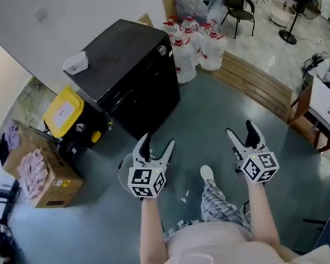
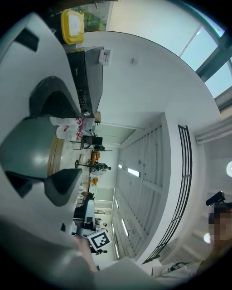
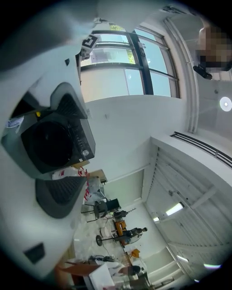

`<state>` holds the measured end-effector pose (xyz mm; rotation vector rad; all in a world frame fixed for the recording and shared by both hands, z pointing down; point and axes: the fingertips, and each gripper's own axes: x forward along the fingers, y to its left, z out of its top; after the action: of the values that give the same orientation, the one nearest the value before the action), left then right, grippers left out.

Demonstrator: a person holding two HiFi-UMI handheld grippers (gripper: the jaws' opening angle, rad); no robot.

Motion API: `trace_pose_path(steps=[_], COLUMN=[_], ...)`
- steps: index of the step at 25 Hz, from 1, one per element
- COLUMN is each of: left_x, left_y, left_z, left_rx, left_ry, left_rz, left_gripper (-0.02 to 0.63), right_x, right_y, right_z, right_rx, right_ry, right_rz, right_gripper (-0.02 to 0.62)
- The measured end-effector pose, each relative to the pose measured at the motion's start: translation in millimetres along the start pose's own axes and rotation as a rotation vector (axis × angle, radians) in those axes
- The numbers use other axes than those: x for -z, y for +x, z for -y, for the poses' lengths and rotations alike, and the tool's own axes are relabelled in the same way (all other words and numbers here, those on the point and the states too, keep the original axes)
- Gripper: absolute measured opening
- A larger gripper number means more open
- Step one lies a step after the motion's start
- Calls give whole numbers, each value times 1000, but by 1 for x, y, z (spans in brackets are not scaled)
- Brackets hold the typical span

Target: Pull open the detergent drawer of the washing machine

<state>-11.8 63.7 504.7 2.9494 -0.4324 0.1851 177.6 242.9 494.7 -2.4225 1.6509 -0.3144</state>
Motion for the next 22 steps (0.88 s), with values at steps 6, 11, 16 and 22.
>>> trace_pose_path(steps=[6,11,16,22], left_x=[-24,-33,-34,-30], left_y=[55,71,76,81], left_z=[-27,-55,-81,-111], left_rx=[-121,-250,-362,-447], left_ry=[-9,-27,-53,-54], left_rz=[1,22,48,37], left_gripper=[337,337,337,337], right_x=[-29,-35,-29,-20], right_y=[99,164,212,259], right_z=[26,28,15,-1], right_rx=[-142,-261,-365,-439], right_ry=[-13,-28,-40,-42], right_rz=[-44,-79,-120,-145], right_gripper=[393,393,393,393])
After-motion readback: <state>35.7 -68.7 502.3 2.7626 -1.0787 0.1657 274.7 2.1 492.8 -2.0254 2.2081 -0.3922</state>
